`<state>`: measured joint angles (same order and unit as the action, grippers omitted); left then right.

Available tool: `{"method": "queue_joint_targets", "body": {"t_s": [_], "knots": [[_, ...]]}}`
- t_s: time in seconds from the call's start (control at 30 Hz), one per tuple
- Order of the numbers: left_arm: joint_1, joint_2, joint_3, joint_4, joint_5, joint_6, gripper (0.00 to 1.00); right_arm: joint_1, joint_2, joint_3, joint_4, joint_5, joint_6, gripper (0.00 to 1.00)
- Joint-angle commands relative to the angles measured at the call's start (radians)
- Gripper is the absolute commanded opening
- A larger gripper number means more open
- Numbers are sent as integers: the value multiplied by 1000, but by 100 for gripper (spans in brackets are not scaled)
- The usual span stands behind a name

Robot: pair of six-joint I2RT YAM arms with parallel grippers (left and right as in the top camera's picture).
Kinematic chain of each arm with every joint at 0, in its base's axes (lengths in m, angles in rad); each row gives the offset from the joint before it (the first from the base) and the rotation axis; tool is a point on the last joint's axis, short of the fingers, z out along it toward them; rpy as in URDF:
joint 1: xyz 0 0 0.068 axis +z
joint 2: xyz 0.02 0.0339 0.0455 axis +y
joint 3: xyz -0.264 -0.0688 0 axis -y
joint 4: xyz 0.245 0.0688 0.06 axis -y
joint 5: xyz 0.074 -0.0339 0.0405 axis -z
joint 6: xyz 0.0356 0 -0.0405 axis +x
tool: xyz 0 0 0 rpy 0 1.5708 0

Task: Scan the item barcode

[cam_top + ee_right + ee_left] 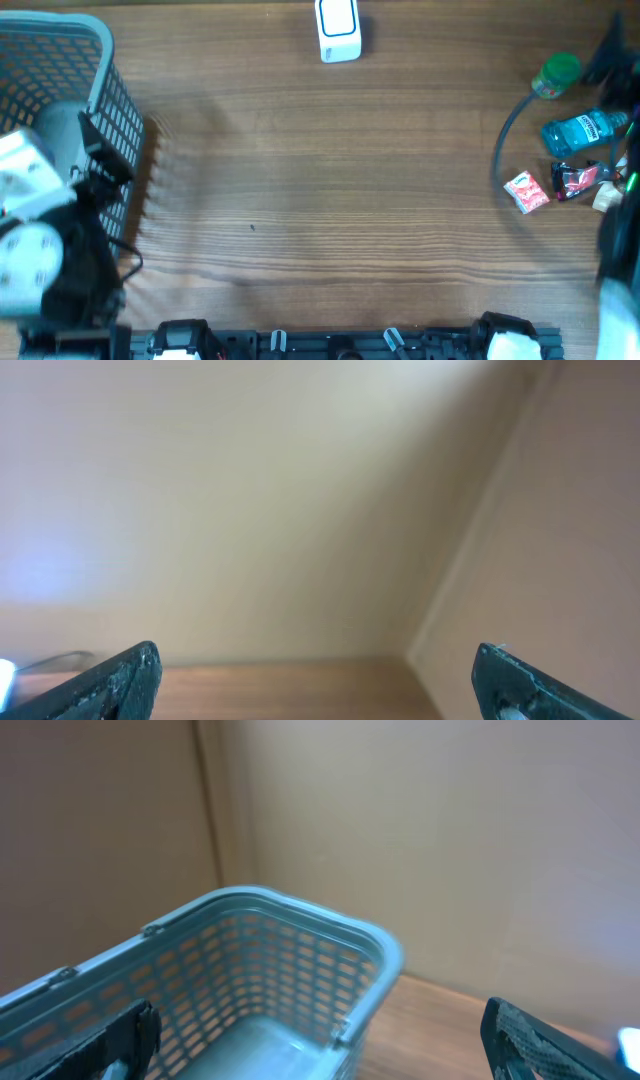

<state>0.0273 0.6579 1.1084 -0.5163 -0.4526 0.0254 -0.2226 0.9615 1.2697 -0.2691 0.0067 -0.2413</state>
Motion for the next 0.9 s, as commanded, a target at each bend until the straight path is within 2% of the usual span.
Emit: {"method": "queue_joint_targets", "body": {"t_s": [0.0, 0.07, 0.2, 0.37, 0.53, 0.7, 0.8, 0.87], "knots": [[12, -122, 3, -17, 158, 19, 100, 94, -319, -164, -3, -14, -40, 100], [34, -195, 3, -36, 232, -39, 100, 113, -535, -231, -72, 74, -45, 100], [63, -296, 3, -23, 383, -98, 100, 113, -726, -232, -142, 116, -47, 100], [101, -437, 3, 0, 396, -117, 100, 113, -828, -232, -147, 101, -6, 100], [101, -535, 3, 0, 400, -116, 100, 113, -916, -232, -175, 101, 110, 100], [101, -651, 3, -9, 401, -117, 100, 112, -916, -232, -187, 97, 248, 100], [101, -653, 3, -11, 400, -117, 100, 112, -916, -232, -192, 97, 351, 100], [101, -653, 3, -8, 400, -116, 100, 112, -916, -232, -192, 97, 354, 100]]}}
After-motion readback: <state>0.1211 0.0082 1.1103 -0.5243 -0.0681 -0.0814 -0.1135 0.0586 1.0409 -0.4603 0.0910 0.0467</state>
